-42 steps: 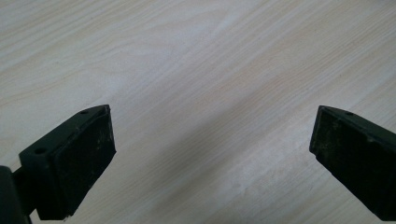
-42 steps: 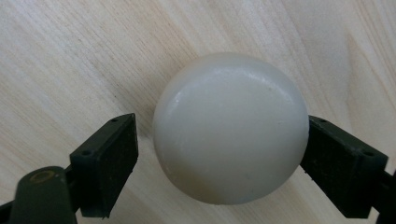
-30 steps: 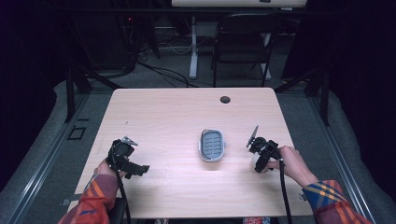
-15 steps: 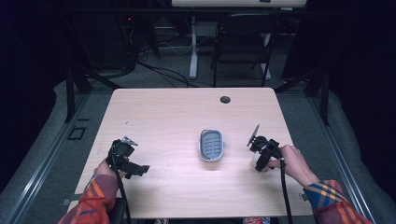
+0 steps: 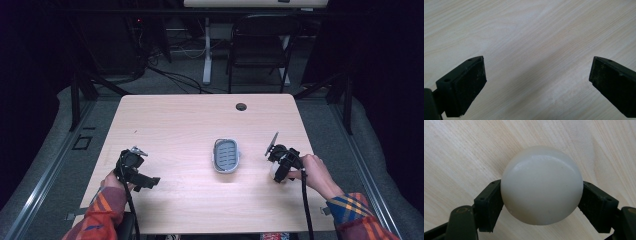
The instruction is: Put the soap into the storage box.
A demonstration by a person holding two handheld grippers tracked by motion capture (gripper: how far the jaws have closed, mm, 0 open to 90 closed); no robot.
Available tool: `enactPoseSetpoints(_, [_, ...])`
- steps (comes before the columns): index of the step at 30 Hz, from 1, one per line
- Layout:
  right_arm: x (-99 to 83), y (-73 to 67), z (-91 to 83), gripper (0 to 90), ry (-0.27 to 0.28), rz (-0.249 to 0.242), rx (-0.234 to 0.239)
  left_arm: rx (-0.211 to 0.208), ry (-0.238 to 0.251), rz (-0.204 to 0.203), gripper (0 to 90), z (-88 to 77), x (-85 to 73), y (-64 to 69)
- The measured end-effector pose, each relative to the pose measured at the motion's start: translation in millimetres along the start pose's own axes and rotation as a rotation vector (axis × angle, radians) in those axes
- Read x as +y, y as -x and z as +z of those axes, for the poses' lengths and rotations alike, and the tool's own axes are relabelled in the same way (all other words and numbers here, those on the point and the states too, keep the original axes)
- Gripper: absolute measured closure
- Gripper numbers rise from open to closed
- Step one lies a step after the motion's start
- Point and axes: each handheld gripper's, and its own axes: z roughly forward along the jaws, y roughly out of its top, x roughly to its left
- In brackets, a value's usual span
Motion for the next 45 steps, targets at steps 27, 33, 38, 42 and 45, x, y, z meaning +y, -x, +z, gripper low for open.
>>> enactPoseSetpoints(27, [19.3,1.8,-15.5,24.2,0.038,-0.001,0.013,-0.009,-0.004,0.003,3.3,0.4,0.2,0.0])
enactPoseSetpoints(33, [23.3,2.4,-18.6,24.3,0.043,-0.003,0.018,-0.01,-0.004,0.005,3.2,0.5,0.5,0.0])
enactPoseSetpoints(38, [29.3,0.5,-22.5,24.3,0.047,-0.011,0.017,-0.01,-0.002,0.002,3.2,0.4,0.3,0.3])
enactPoseSetpoints(42, [33.7,0.2,-26.3,24.3,0.058,-0.018,0.018,-0.011,-0.002,0.005,3.2,0.5,0.5,0.2])
enactPoseSetpoints(45, [38.3,0.0,-28.8,24.3,0.057,-0.024,0.013,-0.009,-0.001,0.005,3.2,0.3,0.3,0.5])
